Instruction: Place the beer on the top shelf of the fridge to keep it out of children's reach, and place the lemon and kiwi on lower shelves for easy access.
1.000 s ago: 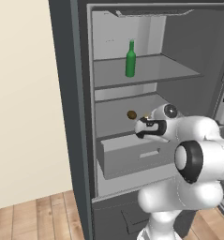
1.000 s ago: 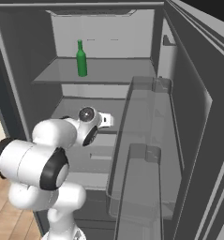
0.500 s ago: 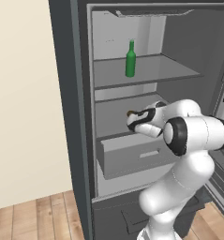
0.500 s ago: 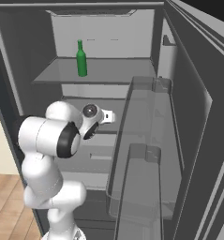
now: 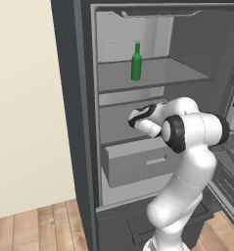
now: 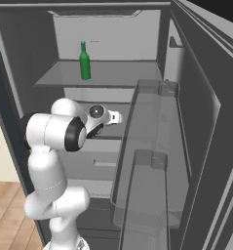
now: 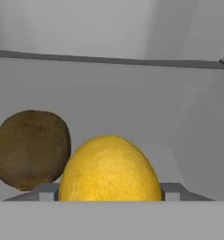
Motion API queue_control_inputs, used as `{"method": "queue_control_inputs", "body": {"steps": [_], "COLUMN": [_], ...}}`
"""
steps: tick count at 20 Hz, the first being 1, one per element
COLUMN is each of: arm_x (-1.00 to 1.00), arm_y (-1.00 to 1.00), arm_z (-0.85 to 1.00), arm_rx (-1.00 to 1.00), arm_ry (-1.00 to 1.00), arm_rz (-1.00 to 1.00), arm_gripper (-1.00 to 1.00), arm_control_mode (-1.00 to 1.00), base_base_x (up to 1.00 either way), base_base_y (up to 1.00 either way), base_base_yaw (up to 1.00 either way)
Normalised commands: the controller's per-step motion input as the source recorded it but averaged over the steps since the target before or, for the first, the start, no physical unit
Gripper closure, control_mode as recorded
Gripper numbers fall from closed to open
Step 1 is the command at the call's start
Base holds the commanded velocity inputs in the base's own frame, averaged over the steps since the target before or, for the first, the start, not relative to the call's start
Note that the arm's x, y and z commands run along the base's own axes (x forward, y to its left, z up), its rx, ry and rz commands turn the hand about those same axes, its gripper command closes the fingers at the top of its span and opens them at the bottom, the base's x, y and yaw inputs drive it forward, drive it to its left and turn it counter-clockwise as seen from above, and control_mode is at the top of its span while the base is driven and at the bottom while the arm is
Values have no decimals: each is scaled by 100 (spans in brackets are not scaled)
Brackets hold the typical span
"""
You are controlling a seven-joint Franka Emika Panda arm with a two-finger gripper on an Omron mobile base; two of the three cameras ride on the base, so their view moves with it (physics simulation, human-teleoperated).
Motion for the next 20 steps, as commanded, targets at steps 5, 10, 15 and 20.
{"method": "queue_control_inputs", "body": {"steps": [5,10,15,20], "arm_x": [-20,-48,-88,-71], "arm_y": [-30,-5,0,9], "arm_z": [5,43,60,96], "arm_rx": [0,0,-3,-11], "arm_ry": [0,0,1,16], "arm_rz": [0,0,0,0], "arm_gripper": [-100,-100,-100,-100], "arm_control_mode": [-100,-100,-100,-100], "base_base_x": [0,0,0,0], "base_base_y": [0,0,0,0], "base_base_yaw": [0,0,0,0]}}
